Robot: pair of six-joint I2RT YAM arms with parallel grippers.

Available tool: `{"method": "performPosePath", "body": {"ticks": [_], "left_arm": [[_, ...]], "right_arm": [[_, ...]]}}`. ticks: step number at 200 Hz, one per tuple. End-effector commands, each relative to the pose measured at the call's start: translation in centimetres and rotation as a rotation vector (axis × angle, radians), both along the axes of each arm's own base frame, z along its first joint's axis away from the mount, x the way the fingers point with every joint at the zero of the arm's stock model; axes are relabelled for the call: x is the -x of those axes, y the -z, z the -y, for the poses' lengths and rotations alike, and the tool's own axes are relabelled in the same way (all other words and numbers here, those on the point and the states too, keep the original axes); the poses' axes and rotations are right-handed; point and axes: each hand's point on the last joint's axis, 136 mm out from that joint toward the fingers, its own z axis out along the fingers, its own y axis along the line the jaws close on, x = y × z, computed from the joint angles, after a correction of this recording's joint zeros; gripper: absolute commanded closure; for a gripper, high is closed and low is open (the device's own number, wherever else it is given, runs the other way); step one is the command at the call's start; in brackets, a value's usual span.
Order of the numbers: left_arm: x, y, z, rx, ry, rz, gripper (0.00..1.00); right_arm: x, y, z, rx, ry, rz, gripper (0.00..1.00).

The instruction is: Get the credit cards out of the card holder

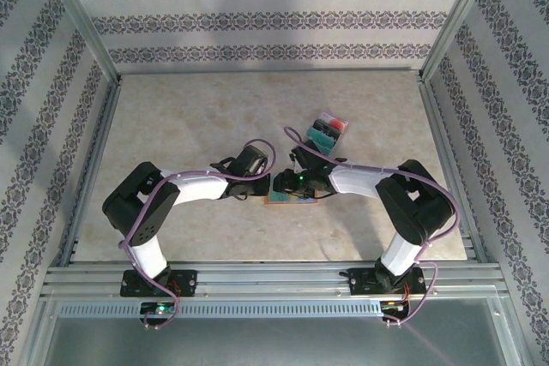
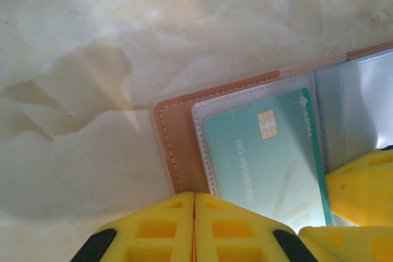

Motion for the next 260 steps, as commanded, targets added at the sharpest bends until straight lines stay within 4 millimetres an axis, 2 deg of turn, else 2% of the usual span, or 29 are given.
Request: {"method": "performPosePath", "body": {"ticks": [1,40,111,169,202,260], "left_arm": [[2.1,2.2,-0.9,-0.077,0.039,-0.091,0.91],[2.2,2.3,-1.0,-0.084,0.035,-0.095,0.91],[2.2,2.3,-1.2,-0.092,0.029,-0.096,0.91],[2.1,2.0,-1.2,-0.09,0.024,-0.091,0.91],[2.0,2.0,-1.4,-0.095,0.016,-0.088,0.91],[2.1,2.2,-1.7,-0.111,0.007,-0.094,0.91]], "right_arm": [[-0.4,-1.4,-1.9,-0.152,-0.023,0.042,0.52],[-0.9,-3.1,-2.4,-0.259,-0.021,0.076,0.53],[-1.0,-4.8,-2.4,-0.367,-0.018,0.113,0.55],[-1.2,-4.7,-2.8,-0.398,-0.026,0.102,0.63],[-1.4,-4.6,-2.1,-0.406,-0.005,0.099,0.68],[-1.9,-4.9,-0.6,-0.448,0.039,0.11,0.72]]}}
